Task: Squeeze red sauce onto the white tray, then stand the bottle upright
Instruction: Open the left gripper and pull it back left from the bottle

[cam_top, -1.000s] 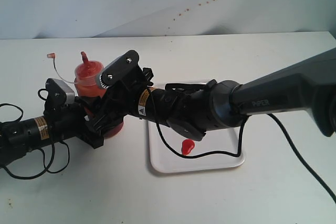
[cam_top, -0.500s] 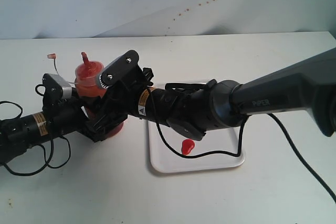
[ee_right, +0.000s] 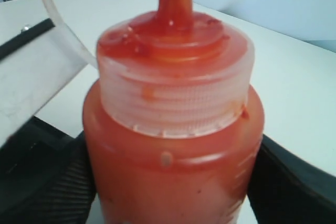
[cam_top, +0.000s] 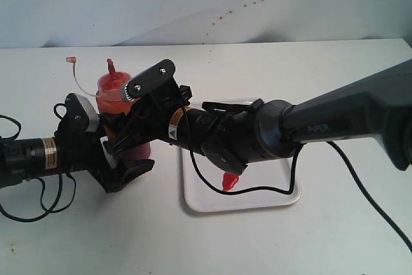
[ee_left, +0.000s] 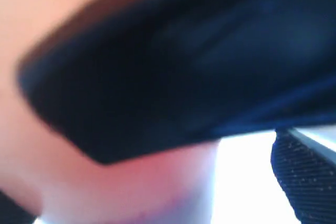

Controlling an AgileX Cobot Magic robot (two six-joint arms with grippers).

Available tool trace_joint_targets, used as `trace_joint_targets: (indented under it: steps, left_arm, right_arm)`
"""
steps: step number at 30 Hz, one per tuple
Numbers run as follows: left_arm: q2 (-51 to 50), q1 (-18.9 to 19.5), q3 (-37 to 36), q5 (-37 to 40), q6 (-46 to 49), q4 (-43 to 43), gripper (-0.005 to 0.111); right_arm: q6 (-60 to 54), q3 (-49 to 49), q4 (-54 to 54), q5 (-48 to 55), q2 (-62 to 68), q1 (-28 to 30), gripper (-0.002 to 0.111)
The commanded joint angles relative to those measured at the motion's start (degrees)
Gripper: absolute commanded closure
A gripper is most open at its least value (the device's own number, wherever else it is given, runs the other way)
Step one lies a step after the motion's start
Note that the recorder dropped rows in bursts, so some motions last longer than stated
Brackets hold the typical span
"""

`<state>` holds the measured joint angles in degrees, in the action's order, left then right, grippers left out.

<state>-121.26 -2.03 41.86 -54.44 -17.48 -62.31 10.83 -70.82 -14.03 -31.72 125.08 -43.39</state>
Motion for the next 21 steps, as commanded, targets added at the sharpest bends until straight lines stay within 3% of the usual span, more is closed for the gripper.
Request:
trace_joint_targets:
  steps: [1,4,10,16,21]
  left_arm:
    - [5.5,-0.2,-0.2,14.3,-6.5,-7.8,0.002]
    - [11.0,-0.2,-0.2,26.6,-15.4,-7.8,0.002]
    - [15.8,-0.2,-1.3,35.6,-16.2,-7.0,0.002]
    - [17.8,-0.2,-1.3,42.5,-17.0,-2.8,0.002]
    - [20.0,0.9,-1.6,40.7,-17.0,-1.9,0.002]
  right_arm:
    - [-0.1,0.7,1.2,4.2,0.7,0.0,0.108]
    - [-0.1,0.7,1.2,4.2,0.7,0.0,0.108]
    - [-0.1,0.7,1.2,4.9,0.7,0.0,0.108]
    - [-0.1,0.7,1.2,6.3,0.7,0.0,0.108]
    - [-0.1,0.7,1.2,6.3,0.7,0.0,0.108]
